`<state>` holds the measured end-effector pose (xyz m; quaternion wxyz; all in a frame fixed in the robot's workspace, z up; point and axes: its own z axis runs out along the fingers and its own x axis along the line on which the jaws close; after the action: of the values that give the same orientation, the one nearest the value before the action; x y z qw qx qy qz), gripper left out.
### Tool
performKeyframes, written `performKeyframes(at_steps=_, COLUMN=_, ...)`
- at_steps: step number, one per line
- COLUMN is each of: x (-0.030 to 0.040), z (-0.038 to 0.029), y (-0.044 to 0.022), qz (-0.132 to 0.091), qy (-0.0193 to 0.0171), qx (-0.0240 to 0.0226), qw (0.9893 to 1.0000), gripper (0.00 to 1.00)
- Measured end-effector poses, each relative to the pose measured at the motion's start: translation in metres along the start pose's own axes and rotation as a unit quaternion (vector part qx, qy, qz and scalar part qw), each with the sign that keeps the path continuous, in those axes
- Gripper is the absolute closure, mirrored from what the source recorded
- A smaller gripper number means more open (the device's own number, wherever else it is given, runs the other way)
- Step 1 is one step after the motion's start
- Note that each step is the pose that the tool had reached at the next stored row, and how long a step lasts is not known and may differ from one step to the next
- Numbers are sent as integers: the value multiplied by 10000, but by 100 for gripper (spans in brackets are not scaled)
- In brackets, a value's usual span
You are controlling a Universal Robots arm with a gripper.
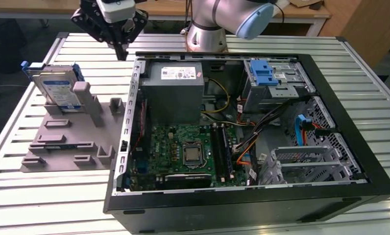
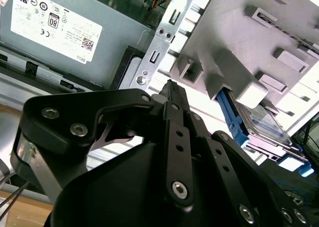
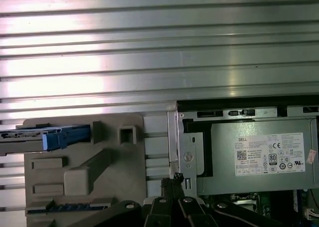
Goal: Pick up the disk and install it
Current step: 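Reach for the disk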
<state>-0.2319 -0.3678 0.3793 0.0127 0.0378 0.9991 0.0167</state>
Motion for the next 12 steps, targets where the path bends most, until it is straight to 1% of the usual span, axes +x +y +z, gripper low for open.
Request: performKeyframes(at_steps=12, x=37, z=25, y=-3, qz=0, qy=1, qx=0, qw=10000, gripper=89)
